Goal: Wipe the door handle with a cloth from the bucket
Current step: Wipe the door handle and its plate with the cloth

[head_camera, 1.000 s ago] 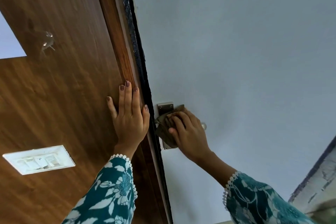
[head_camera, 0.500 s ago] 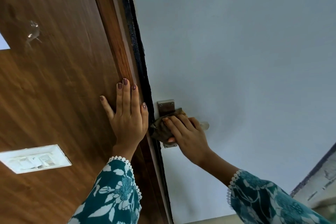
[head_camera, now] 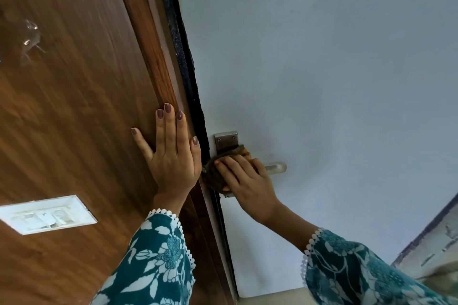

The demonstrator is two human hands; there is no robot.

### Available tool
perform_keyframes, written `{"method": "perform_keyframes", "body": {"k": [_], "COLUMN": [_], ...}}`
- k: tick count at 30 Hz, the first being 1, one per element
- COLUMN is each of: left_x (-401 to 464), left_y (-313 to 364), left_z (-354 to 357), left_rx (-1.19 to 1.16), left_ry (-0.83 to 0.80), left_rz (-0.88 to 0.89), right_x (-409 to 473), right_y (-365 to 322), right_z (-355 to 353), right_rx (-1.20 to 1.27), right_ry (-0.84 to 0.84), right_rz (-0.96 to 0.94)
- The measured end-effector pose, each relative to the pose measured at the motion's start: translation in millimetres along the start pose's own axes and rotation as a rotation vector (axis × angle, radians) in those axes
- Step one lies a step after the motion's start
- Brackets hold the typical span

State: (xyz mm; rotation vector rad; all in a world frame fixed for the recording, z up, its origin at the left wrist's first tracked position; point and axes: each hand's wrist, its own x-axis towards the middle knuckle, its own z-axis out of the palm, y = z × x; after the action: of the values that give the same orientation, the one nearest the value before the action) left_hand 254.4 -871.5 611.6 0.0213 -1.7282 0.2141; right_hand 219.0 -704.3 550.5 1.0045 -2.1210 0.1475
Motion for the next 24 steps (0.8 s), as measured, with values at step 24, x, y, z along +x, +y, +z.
{"method": "perform_keyframes", "body": {"k": [24], "left_x": [0], "left_y": [0], "left_z": [0], "left_rx": [0.031], "left_ry": [-0.043], "left_rz": [-0.013], "right_x": [-10], "right_y": [13], "right_z": [8], "right_rx": [0.089], "right_ry": [0.154], "right_rz": [0.082]}}
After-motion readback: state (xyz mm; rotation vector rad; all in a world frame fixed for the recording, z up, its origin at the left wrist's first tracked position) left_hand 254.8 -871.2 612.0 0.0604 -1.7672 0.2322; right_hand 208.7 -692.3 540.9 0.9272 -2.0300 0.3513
